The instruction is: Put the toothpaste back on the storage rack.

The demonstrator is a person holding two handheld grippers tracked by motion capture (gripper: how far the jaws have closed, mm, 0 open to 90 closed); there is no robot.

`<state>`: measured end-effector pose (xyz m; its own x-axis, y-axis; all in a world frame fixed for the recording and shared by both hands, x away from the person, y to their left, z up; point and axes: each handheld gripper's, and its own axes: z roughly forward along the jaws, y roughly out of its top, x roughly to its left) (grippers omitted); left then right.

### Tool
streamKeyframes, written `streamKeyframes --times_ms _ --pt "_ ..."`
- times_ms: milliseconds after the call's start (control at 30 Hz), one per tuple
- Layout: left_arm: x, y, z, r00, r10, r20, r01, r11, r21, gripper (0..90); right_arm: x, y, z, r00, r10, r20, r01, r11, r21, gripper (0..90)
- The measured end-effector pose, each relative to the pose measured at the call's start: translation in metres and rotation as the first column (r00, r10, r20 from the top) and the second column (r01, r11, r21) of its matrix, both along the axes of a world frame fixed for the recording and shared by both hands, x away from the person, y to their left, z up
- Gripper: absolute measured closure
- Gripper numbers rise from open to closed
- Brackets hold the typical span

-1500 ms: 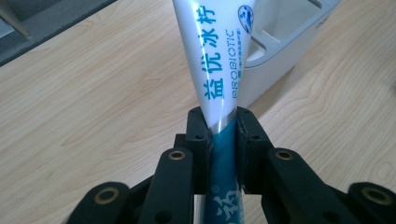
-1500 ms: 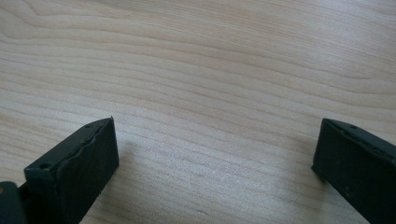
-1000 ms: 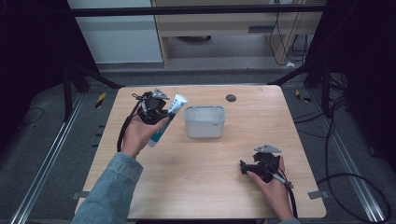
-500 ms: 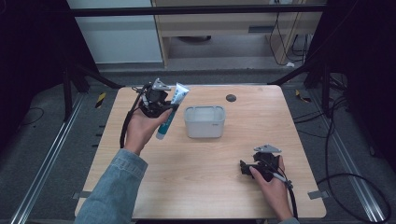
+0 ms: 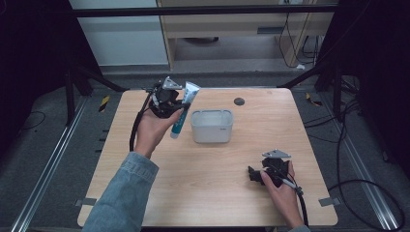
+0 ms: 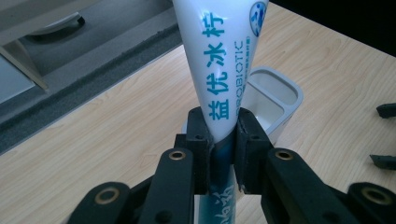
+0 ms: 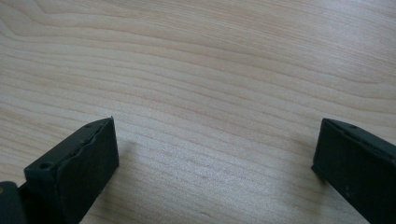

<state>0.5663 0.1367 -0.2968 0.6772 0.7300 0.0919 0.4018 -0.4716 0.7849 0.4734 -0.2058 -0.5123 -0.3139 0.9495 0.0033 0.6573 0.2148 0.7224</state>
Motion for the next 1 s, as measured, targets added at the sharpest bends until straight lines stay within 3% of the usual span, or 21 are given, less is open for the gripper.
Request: streamKeyframes --times_ms 133,300,533,1000 --pt "-0.002 -0.011 -0.002 0.9999 -0.012 0.01 0.012 0.9997 0.022 77.8 0.0 0.0 0.0 1.0 0.003 0.001 -0.003 1.0 -0.001 0.4" --pt "-0.006 -0.018 0.003 0.9993 -0.026 0.027 0.025 0.9996 0.016 77.8 0.0 0.0 0.0 1.0 0.005 0.001 -0.005 1.0 -0.002 0.4" --pt "-0.014 -0.025 0.013 0.9984 -0.027 0.05 0.027 0.9996 0.005 77.8 0.0 0.0 0.0 0.9999 0.014 0.003 -0.014 1.0 -0.006 0.5" --pt "-0.014 -0.04 0.023 0.9956 -0.024 0.09 0.028 0.9989 -0.037 77.8 -0.001 -0.002 0.0 0.9992 0.04 0.001 -0.04 0.999 -0.004 0.4"
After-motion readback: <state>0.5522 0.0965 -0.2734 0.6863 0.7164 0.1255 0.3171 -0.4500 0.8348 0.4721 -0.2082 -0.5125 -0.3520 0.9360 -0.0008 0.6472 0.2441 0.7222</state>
